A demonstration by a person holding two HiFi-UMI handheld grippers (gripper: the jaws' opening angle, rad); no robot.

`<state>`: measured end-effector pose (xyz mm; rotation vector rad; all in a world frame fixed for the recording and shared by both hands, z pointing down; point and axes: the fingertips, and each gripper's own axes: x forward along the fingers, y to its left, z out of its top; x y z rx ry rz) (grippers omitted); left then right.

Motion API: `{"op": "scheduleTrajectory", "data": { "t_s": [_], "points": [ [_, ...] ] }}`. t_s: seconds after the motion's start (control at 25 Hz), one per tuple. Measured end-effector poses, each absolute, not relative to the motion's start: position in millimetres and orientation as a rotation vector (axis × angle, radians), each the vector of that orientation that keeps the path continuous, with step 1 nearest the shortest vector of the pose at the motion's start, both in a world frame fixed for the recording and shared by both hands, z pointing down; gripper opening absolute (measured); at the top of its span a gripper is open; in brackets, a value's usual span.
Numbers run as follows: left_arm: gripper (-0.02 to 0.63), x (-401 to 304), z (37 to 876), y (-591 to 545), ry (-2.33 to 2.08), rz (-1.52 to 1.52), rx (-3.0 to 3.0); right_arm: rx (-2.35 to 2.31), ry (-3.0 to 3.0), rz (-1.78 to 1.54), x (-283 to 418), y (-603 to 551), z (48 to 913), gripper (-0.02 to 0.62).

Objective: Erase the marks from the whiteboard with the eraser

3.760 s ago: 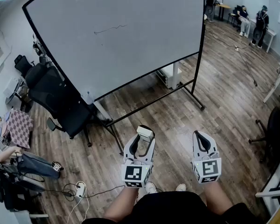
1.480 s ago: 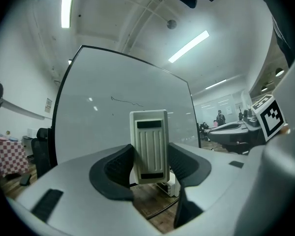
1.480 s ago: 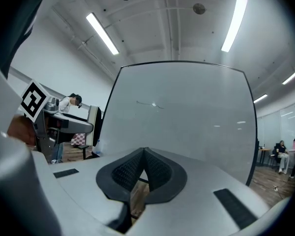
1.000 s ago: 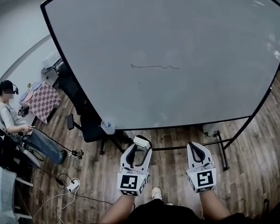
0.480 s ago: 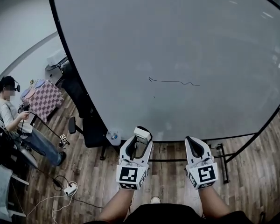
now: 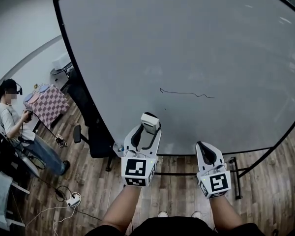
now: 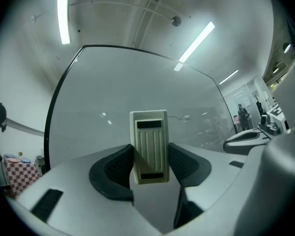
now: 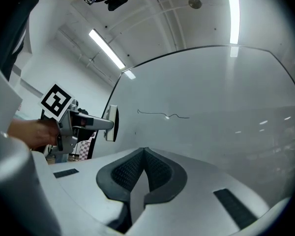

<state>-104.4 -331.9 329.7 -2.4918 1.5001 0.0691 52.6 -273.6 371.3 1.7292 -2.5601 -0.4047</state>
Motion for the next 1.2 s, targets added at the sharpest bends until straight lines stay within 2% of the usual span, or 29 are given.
{"op": "scheduleTrajectory", "data": {
  "t_s": [0.4, 0.8, 1.2],
  "points": [
    [0.239, -89, 274, -377, 1.700, 0.050, -2.324, 1.586, -2.644, -0.474, 74, -284, 352, 0.018],
    [0.238, -88, 263, -400, 1.834, 0.032, -2.237, 1.544, -2.670, -0.550, 102, -287, 335, 0.018],
    [0.236, -86, 263, -402, 1.879, 0.066, -2.232, 1.489, -2.717, -0.563, 102, -289, 334, 0.018]
  ]
}}
